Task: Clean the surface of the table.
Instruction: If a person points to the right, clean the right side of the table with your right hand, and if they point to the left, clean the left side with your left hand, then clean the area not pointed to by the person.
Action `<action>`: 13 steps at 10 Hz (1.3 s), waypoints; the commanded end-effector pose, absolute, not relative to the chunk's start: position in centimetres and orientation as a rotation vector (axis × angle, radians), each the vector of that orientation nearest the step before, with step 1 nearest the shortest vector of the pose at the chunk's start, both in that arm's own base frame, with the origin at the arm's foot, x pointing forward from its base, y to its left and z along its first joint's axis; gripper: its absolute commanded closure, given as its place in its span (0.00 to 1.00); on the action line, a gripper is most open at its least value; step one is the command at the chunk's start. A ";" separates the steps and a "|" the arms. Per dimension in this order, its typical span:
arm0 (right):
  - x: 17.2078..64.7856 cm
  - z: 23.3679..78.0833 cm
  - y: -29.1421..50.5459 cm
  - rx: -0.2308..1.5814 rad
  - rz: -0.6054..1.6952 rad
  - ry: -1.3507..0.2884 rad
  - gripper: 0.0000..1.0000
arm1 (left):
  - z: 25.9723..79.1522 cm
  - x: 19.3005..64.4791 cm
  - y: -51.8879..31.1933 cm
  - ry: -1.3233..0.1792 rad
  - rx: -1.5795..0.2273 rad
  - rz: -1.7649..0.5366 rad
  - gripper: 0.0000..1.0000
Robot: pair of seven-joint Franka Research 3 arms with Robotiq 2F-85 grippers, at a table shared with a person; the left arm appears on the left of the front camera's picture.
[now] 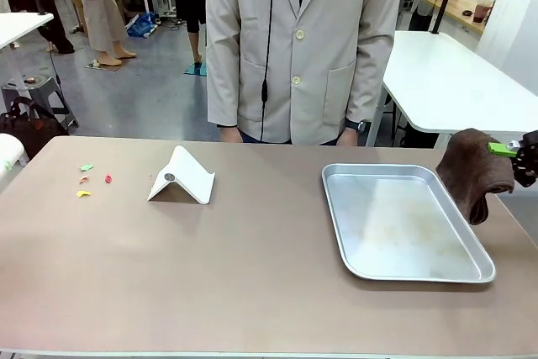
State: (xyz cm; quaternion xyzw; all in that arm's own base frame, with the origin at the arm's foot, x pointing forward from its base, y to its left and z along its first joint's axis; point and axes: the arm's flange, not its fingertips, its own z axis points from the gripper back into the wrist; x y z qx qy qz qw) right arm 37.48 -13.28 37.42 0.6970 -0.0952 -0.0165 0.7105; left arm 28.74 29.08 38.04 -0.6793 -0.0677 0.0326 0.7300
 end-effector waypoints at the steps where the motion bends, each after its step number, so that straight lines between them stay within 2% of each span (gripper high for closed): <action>1: 37.5 37.9 -13.2 1.547 -0.040 -0.207 0.93 | 38.3 28.5 28.9 -0.153 -1.495 0.059 0.98; 10: 37.5 37.9 -13.2 1.547 -0.040 -0.207 0.93 | 38.3 28.5 28.9 -0.153 -1.495 0.059 0.98; 11: 37.5 37.9 -13.2 1.547 -0.040 -0.207 0.93 | 38.0 28.7 29.1 -0.149 -1.496 0.072 0.79; 12: 37.5 37.9 -13.2 1.547 -0.040 -0.207 0.93 | 39.1 29.6 28.5 -0.266 -1.341 0.107 0.79; 13: 37.5 37.9 -13.2 1.547 -0.040 -0.207 0.93 | 39.3 30.2 28.3 -0.291 -1.239 0.109 0.79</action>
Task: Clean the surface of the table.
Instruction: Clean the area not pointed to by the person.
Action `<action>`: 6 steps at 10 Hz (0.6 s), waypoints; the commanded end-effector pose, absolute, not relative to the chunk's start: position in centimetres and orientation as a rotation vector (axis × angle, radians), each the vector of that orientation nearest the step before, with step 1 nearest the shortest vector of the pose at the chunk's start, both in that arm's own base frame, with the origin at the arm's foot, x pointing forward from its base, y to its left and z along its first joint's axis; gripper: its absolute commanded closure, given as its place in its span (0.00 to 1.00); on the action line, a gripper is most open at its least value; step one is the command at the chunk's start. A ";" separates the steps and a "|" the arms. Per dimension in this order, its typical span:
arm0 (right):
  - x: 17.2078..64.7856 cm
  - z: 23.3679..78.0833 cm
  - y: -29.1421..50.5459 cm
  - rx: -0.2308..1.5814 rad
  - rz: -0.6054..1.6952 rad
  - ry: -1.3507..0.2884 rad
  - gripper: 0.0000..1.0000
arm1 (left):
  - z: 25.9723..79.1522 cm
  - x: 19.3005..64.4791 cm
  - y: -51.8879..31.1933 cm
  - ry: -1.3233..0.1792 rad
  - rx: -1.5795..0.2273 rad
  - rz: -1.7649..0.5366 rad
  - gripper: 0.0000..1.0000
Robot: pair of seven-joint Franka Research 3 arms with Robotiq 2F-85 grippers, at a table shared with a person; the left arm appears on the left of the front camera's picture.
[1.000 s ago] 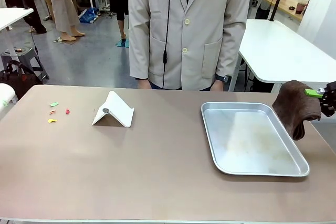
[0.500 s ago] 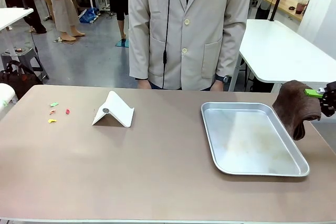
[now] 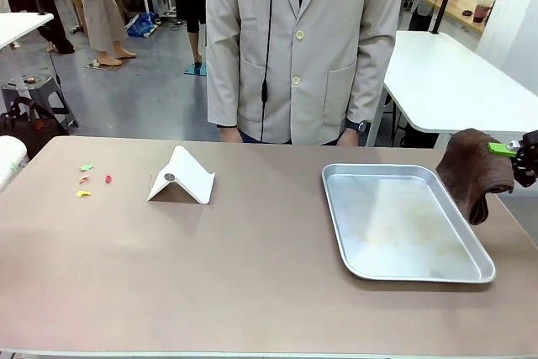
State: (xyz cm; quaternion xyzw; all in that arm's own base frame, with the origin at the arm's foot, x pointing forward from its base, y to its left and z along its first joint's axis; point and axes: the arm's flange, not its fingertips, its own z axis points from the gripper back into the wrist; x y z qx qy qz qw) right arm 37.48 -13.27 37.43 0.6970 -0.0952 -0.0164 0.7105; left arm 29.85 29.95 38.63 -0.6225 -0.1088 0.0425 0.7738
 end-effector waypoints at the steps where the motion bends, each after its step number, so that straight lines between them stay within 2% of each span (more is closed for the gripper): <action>1: 37.5 37.9 -13.2 1.547 -0.040 -0.207 0.93 | 39.3 30.5 28.4 -0.303 -1.190 0.117 0.79; 4: 37.5 37.9 -13.2 1.547 -0.040 -0.207 0.93 | 39.4 31.5 29.1 -0.313 -1.079 0.173 0.79; 5: 37.5 37.9 -13.2 1.547 -0.040 -0.207 0.93 | 39.3 32.3 28.9 -0.317 -1.025 0.194 0.87; 6: 37.5 37.9 -13.2 1.547 -0.040 -0.207 0.93 | 39.1 33.3 28.8 -0.291 -1.006 0.222 0.99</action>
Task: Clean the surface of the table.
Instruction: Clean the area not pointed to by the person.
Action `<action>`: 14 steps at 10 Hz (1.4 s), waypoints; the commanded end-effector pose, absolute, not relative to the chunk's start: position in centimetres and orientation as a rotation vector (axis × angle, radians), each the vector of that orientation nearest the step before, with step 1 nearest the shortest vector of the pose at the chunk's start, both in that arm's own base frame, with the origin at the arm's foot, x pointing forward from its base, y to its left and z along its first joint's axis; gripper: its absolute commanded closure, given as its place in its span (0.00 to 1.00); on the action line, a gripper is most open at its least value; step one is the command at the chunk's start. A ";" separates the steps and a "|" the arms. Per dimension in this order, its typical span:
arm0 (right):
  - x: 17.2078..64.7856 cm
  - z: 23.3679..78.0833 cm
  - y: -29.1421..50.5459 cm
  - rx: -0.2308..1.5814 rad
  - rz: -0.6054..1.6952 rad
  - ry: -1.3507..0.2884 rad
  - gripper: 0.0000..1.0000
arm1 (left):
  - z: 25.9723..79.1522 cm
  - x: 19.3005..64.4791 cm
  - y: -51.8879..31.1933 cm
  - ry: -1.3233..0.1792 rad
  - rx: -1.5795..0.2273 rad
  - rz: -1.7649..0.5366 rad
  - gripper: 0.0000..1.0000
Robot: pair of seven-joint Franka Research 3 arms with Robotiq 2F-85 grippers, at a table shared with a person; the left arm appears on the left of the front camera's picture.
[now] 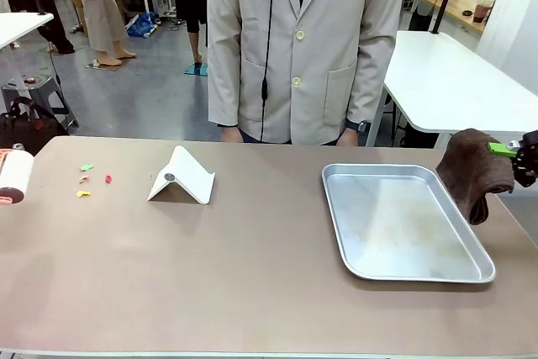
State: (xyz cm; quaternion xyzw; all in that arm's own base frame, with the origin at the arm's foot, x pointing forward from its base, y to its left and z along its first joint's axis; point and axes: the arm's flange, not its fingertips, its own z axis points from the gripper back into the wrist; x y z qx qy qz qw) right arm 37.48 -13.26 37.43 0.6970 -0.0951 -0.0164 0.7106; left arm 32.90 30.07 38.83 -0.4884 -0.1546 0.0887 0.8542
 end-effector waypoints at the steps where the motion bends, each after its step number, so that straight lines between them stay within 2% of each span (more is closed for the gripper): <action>1: 37.5 37.9 -13.2 1.547 -0.040 -0.207 0.93 | 38.9 34.3 28.8 -0.272 -0.993 0.248 0.99; 6: 37.5 37.9 -13.2 1.547 -0.040 -0.207 0.93 | 37.0 38.7 29.0 -0.227 -0.956 0.331 0.99; 11: 37.5 37.9 -13.2 1.547 -0.040 -0.207 0.93 | 34.9 40.7 29.1 -0.157 -0.902 0.326 0.99; 14: 37.5 37.9 -13.2 1.547 -0.040 -0.207 0.93 | 34.1 40.9 28.5 -0.194 -0.877 0.314 0.99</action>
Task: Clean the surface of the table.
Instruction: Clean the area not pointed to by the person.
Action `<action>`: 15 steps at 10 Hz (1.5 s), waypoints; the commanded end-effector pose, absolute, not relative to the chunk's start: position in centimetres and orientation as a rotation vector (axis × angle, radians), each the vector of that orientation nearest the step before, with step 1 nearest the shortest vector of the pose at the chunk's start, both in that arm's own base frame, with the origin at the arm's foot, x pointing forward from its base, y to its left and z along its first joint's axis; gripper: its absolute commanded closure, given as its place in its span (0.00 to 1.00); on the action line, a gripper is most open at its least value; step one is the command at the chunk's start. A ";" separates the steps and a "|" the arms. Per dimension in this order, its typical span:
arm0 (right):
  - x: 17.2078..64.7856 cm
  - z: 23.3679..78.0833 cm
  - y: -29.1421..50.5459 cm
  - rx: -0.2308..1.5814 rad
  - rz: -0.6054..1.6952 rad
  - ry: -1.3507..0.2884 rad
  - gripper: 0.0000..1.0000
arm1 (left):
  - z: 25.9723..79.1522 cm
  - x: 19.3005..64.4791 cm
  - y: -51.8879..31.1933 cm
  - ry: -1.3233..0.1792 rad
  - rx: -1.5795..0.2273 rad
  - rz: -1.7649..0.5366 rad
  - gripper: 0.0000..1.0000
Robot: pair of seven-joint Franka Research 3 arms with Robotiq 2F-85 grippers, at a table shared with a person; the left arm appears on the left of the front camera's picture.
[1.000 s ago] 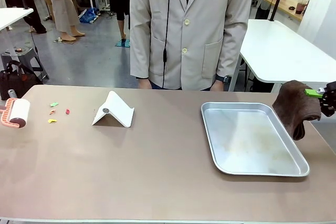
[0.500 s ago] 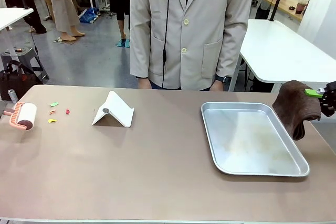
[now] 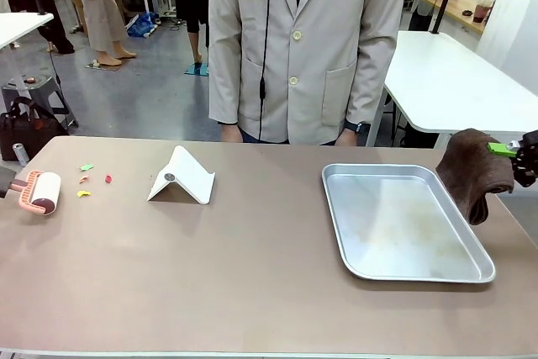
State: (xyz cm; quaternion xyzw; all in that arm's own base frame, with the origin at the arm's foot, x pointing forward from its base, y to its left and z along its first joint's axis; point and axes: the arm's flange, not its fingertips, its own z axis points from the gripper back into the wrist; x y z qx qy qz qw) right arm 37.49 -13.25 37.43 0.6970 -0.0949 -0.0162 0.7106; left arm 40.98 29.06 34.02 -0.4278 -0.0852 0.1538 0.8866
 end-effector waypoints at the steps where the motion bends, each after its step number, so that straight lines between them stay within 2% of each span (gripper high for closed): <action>1: 37.5 37.9 -13.2 1.547 -0.040 -0.207 0.93 | 33.8 40.9 28.2 -0.201 -0.879 0.310 0.99; 6: 37.5 37.9 -13.2 1.547 -0.040 -0.207 0.93 | 32.8 40.9 26.6 -0.214 -0.859 0.313 0.99; 15: 37.5 37.9 -13.2 1.547 -0.040 -0.207 0.93 | 30.5 43.9 23.1 -0.066 -0.875 0.373 0.99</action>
